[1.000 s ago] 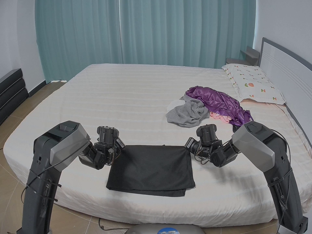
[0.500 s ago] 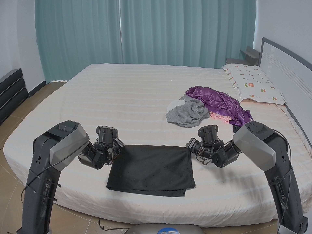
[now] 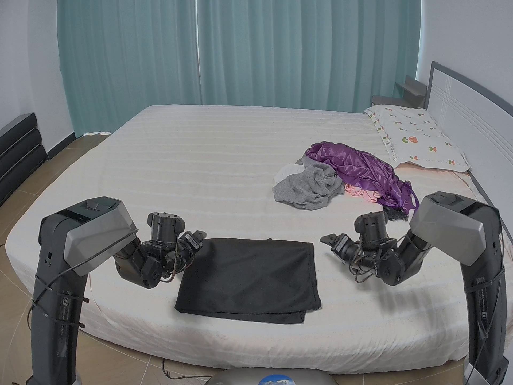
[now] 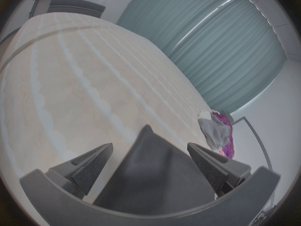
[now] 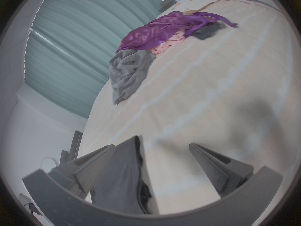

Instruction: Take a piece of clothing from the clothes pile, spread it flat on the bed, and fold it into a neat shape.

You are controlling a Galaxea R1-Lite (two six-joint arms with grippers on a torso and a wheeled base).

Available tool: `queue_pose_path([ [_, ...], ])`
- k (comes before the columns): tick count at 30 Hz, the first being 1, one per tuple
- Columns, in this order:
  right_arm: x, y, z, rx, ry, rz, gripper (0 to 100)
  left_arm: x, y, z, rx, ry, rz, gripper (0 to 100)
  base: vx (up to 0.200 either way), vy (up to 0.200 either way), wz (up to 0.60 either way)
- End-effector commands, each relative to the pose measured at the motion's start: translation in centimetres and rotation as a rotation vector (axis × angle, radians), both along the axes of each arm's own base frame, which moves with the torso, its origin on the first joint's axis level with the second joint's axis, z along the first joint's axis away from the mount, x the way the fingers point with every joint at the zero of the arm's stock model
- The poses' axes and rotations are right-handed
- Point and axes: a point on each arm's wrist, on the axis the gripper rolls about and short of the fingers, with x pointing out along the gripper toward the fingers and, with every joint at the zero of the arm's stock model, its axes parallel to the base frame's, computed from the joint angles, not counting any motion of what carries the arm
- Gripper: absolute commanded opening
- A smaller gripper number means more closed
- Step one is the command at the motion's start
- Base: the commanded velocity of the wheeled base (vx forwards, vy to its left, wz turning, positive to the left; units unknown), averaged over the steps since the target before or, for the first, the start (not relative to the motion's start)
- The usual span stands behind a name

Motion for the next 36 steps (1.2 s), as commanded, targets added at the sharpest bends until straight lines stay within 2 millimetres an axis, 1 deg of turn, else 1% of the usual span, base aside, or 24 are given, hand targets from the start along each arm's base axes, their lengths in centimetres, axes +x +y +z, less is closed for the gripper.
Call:
queue_pose_path([
  [1, -4.4, -5.1, 1.9, 0.086, -0.01, -0.098, 100, -4.5, 0.7, 2.7, -0.047, -0.009, -0.169, 100, 0.0, 0.0, 0.0],
  [3, -5.0, -6.2, 1.2, 0.096, -0.014, -0.117, 100, -4.7, 0.8, 2.3, -0.015, -0.003, -0.191, 100, 0.0, 0.0, 0.0],
  [5, -5.2, -6.9, 1.3, 0.108, -0.027, -0.127, 100, -4.7, 0.8, 2.0, 0.005, -0.002, -0.203, 100, 0.0, 0.0, 0.0],
  [6, -5.4, -7.0, 1.5, 0.12, -0.027, -0.119, 100, -4.7, 0.8, 1.4, 0.027, 0.008, -0.217, 100, 0.0, 0.0, 0.0],
  [12, -5.7, -6.7, 1.0, 0.132, -0.016, -0.094, 100, -4.9, 0.7, -0.3, 0.123, 0.025, -0.278, 100, 0.0, 0.0, 0.0],
  [16, -5.9, -6.6, 0.8, 0.128, -0.011, -0.088, 100, -4.8, 0.6, -0.9, 0.156, 0.029, -0.301, 100, 0.0, 0.0, 0.0],
  [30, -6.0, -6.4, 0.6, 0.123, -0.006, -0.083, 100, -3.9, 0.5, -1.4, 0.177, 0.022, -0.28, 100, 0.0, 0.0, 0.0],
  [31, -6.0, -6.4, 0.5, 0.122, -0.004, -0.083, 100, -4.0, 0.5, -1.4, 0.178, 0.025, -0.28, 0, 0.0, 0.0, 0.0],
  [36, -6.0, -6.4, 0.4, 0.12, -0.002, -0.084, 100, -3.9, 0.6, -1.5, 0.176, 0.027, -0.275, 0, 0.0, 0.0, 0.0],
])
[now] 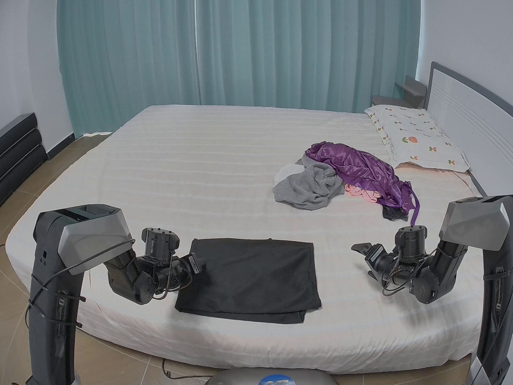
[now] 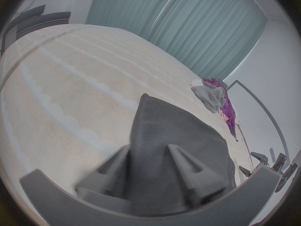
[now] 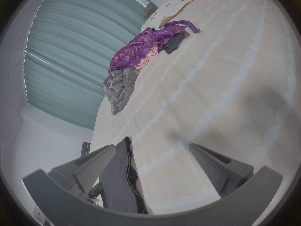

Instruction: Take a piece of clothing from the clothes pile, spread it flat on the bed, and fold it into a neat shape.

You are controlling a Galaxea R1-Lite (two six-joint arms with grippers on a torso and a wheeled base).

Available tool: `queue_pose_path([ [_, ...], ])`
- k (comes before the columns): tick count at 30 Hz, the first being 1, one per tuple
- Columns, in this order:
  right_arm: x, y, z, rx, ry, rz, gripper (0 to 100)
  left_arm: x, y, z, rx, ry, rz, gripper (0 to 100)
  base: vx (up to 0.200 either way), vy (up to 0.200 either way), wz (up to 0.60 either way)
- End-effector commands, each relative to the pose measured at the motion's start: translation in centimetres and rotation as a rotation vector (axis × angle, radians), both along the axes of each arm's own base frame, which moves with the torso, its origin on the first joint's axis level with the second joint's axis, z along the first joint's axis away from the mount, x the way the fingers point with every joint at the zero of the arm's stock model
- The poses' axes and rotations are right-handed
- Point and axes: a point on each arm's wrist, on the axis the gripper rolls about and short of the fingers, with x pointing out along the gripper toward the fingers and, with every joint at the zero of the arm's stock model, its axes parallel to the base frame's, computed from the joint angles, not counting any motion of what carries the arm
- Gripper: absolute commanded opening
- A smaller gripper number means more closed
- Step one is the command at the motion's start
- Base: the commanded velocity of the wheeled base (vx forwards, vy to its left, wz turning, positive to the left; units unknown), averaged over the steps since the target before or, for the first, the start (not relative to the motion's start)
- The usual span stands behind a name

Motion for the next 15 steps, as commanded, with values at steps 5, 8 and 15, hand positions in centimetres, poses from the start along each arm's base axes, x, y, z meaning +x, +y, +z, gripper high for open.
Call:
queue_pose_path([
  [5, -0.04, 0.02, -0.16, -0.002, 0.004, 0.0, 100, 0.03, 0.09, -0.11, -0.003, 0.001, 0.006, 0, 0.0, 0.0, 0.0],
  [8, -0.06, 0.07, -0.17, -0.002, 0.006, 0.002, 100, 0.0, 0.16, -0.07, -0.003, -0.001, 0.008, 0, 0.0, 0.0, 0.0],
  [15, -0.06, 0.07, -0.17, -0.004, 0.005, 0.001, 100, -0.13, 0.21, -0.02, -0.002, -0.004, 0.016, 0, 0.0, 0.0, 0.0],
])
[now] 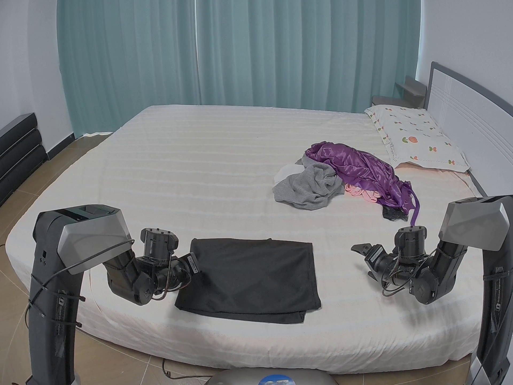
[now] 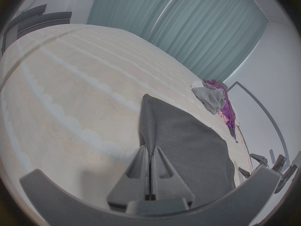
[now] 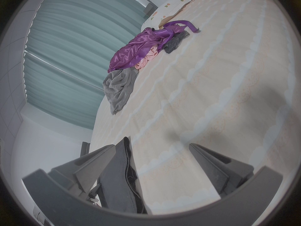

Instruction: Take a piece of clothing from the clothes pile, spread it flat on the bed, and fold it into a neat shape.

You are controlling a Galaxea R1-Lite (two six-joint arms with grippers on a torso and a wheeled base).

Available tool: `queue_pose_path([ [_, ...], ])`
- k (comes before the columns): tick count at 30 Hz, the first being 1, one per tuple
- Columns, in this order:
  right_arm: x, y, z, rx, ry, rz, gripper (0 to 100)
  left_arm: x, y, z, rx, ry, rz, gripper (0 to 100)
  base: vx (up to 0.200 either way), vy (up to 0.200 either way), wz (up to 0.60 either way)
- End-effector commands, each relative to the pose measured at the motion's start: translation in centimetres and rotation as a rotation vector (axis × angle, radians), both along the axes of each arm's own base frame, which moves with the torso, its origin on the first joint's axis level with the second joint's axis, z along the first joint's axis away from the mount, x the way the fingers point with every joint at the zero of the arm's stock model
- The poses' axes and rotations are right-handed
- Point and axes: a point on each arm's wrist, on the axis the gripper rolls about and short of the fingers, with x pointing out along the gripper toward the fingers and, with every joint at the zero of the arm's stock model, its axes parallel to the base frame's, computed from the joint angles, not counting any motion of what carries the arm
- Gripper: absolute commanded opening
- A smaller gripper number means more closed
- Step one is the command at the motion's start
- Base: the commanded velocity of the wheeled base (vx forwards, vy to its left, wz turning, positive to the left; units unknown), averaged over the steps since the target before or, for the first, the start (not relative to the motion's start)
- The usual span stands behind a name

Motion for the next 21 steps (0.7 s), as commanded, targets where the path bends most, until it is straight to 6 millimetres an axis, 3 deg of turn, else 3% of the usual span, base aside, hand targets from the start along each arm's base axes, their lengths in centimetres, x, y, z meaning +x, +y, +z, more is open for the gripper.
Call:
queue_pose_path([
  [1, -0.01, 0.01, -0.08, -0.001, 0.002, 0.001, 100, -0.05, 0.03, 0.0, 0.001, 0.001, 0.003, 0, 0.0, 0.0, 0.0],
  [21, -0.05, 0.05, -0.14, -0.002, 0.003, 0.001, 100, 0.05, 0.16, 0.77, -0.043, -0.004, 0.051, 0, 0.0, 0.0, 0.0],
])
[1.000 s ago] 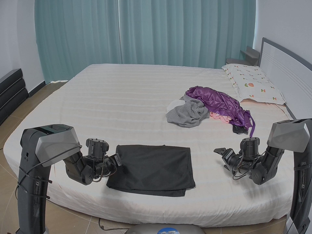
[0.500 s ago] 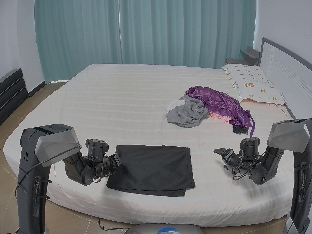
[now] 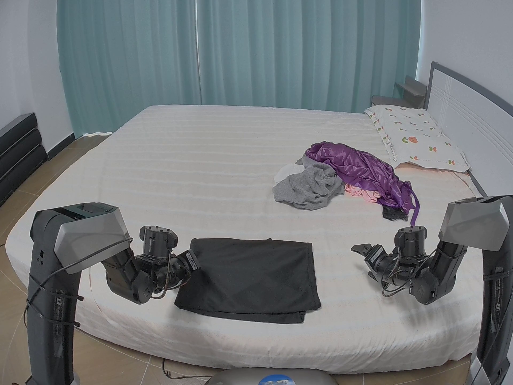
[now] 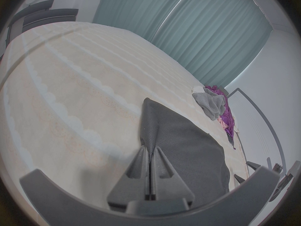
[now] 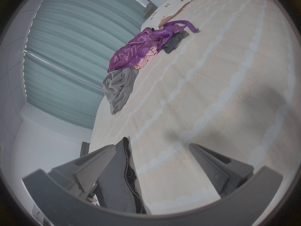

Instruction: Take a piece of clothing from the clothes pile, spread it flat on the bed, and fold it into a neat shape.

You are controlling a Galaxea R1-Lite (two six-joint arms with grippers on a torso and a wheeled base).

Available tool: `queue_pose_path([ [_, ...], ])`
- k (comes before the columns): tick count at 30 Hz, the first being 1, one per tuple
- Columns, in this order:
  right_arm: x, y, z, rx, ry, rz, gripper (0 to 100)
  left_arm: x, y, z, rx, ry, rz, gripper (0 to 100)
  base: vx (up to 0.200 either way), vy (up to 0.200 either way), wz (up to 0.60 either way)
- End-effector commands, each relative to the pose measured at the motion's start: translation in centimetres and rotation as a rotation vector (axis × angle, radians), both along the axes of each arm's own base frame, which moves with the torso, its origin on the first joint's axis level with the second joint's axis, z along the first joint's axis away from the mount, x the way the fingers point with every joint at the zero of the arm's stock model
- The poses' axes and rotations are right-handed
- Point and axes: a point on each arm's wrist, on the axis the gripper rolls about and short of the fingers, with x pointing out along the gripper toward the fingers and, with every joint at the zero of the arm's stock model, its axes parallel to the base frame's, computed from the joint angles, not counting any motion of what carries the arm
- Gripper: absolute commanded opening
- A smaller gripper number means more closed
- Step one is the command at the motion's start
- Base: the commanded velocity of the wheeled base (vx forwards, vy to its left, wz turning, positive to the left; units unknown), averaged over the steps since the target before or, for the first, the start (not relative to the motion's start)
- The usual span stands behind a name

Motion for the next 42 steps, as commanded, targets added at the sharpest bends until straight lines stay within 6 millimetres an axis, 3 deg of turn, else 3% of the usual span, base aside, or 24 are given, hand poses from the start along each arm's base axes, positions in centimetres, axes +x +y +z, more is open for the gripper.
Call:
queue_pose_path([
  [1, 0.0, 0.2, -0.1, 0.0, 0.001, 0.005, 100, 0.1, 0.0, 0.2, -0.011, -0.005, 0.009, 0, 0.0, 0.0, 0.0],
  [9, 0.0, 0.2, -0.1, -0.001, 0.003, 0.004, 100, 0.0, 0.0, 0.2, -0.016, -0.002, 0.013, 0, 0.0, 0.0, 0.0],
  [42, -0.1, 0.1, -0.2, -0.002, 0.006, 0.004, 100, 0.6, 1.0, 0.8, -0.021, -0.024, 0.065, 0, 0.0, 0.2, 0.0],
])
